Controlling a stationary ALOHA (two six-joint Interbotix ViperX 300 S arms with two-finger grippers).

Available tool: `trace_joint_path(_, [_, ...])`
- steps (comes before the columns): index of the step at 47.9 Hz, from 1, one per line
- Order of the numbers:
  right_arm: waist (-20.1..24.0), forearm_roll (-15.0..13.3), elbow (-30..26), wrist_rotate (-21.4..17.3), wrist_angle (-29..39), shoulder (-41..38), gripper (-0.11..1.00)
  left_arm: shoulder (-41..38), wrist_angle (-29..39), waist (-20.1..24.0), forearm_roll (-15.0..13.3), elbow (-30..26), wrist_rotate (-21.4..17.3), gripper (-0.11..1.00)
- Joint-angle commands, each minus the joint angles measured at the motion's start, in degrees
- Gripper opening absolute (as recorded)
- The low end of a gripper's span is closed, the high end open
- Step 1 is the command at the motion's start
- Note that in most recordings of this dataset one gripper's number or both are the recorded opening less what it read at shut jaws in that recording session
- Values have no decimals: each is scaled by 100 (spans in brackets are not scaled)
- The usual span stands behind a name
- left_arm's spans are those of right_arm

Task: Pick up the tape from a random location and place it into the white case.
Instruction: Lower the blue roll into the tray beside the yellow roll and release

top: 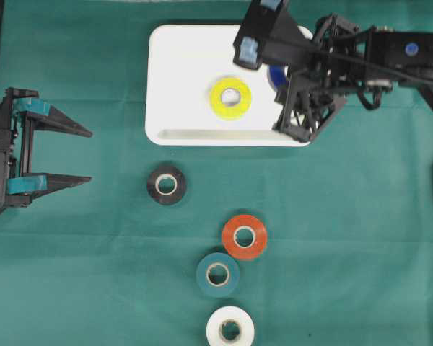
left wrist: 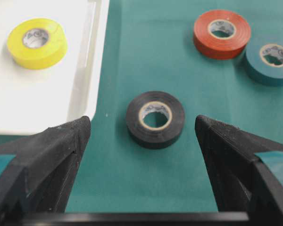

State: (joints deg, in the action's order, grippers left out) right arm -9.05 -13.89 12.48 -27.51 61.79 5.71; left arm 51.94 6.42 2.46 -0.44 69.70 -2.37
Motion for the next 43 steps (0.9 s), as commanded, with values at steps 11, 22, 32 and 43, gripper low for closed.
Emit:
trace_joint_path(11, [-158,-9,-70,70,-149,62,30,-44,-35,18,0,-62,9,91])
trace_joint_path(22, [-158,-9,-70,70,-149,62,30,-44,-35,18,0,-62,9,91])
trace_joint_path(32, [-158,-9,-70,70,-149,53,30,-44,-35,18,0,-62,9,91])
trace_joint_path(43, [-158,-9,-70,70,-141,53,30,-44,-35,18,0,-62,9,91])
